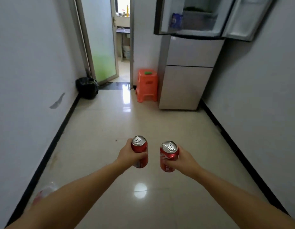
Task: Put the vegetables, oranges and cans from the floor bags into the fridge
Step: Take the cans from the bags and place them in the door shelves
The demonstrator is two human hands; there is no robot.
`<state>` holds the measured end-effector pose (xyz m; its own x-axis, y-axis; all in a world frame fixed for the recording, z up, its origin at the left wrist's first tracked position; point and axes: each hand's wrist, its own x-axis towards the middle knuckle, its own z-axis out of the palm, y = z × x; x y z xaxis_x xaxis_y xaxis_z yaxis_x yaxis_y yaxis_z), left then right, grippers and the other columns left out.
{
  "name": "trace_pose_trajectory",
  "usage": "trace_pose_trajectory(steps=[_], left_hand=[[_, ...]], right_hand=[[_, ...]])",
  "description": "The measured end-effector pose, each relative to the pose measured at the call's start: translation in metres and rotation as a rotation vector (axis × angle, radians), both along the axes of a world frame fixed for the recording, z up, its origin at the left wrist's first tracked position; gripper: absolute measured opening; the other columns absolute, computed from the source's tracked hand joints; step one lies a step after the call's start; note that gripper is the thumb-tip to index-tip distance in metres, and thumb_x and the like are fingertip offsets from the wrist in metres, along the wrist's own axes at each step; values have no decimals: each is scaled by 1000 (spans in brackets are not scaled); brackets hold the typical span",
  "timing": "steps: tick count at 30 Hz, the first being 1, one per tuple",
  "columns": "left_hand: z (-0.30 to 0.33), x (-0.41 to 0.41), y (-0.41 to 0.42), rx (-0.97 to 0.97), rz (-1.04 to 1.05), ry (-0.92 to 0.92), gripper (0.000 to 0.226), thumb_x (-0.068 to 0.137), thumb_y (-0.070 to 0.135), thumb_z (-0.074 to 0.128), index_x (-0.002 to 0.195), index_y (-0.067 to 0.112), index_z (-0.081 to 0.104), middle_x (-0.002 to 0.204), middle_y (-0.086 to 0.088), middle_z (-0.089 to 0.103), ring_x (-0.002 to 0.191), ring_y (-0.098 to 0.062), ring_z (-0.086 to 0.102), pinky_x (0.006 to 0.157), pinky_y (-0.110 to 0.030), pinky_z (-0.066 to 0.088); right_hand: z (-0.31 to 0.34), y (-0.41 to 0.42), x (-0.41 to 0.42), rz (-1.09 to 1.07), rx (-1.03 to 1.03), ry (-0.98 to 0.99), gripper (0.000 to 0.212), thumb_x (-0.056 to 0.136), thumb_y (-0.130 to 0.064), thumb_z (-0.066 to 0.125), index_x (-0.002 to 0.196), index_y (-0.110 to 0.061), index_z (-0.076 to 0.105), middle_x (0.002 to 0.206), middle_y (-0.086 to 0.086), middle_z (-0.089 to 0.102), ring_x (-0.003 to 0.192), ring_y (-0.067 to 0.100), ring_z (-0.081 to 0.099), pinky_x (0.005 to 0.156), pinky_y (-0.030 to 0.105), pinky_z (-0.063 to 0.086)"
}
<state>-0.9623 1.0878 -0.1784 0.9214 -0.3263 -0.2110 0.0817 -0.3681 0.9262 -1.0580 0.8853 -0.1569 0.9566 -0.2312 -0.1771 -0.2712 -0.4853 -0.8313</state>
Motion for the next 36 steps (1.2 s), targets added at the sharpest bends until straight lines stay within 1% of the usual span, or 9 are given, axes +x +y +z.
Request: trace_pose_trajectory(steps=[3,8,10,12,14,19,30,33,36], left_hand=[[8,-19,-92,-28,-83,34,64,70,19,80,124,22,44,111,3,57,106,-19,55,84,-28,42],[29,-25,-218,-34,-260,27,68,72,19,79,129,19,42,115,2,55,106,-18,51,90,-33,43],[36,-21,-257,-46,-291,21,67,73,19,78,130,18,41,115,1,54,105,-18,51,90,-33,43],[39,-10,-290,-72,-322,19,66,74,17,77,130,19,42,116,1,55,105,-17,51,89,-33,42],[41,7,-321,-87,-335,11,67,74,17,78,131,19,43,120,0,56,106,-17,52,90,-33,42],[43,70,-401,-108,-344,-6,72,74,16,78,135,18,39,123,-1,55,112,-19,51,98,-39,43],[86,220,-592,-166,-426,-30,74,76,17,76,137,19,35,125,-1,52,111,-17,49,94,-36,41],[89,256,-632,-165,-449,-40,73,76,18,76,136,20,34,120,3,51,109,-15,48,93,-35,40],[88,304,-677,-142,-401,-71,75,76,19,76,137,20,34,126,1,52,110,-15,48,97,-39,41]], right_hand=[[14,-83,-37,-123,-18,-26,43,67,-17,81,100,-31,56,93,-14,65,84,-3,60,72,13,46],[27,-197,-72,-317,-37,-76,54,65,-25,82,113,-24,58,104,-10,66,98,7,62,84,24,47],[32,-232,-74,-368,-57,-97,50,67,-24,81,111,-25,57,104,-8,65,98,10,60,84,24,45],[38,-264,-66,-377,-70,-123,42,72,-16,80,102,-29,52,95,-11,61,90,6,57,76,15,43],[40,-297,-49,-365,-74,-132,41,76,-11,77,99,-29,49,88,-17,56,83,1,53,67,7,39],[42,-373,20,-390,-81,-140,60,72,-21,80,124,-14,51,107,-4,58,99,13,55,86,25,41],[79,-552,141,-464,-131,-115,63,72,-25,80,126,-14,49,116,2,61,100,15,57,85,26,42],[87,-598,185,-439,-142,-134,63,73,-23,80,126,-13,49,115,2,60,99,15,56,85,25,41],[90,-642,242,-373,-143,-154,64,74,-23,79,128,-14,47,112,0,57,100,14,54,87,26,42]])
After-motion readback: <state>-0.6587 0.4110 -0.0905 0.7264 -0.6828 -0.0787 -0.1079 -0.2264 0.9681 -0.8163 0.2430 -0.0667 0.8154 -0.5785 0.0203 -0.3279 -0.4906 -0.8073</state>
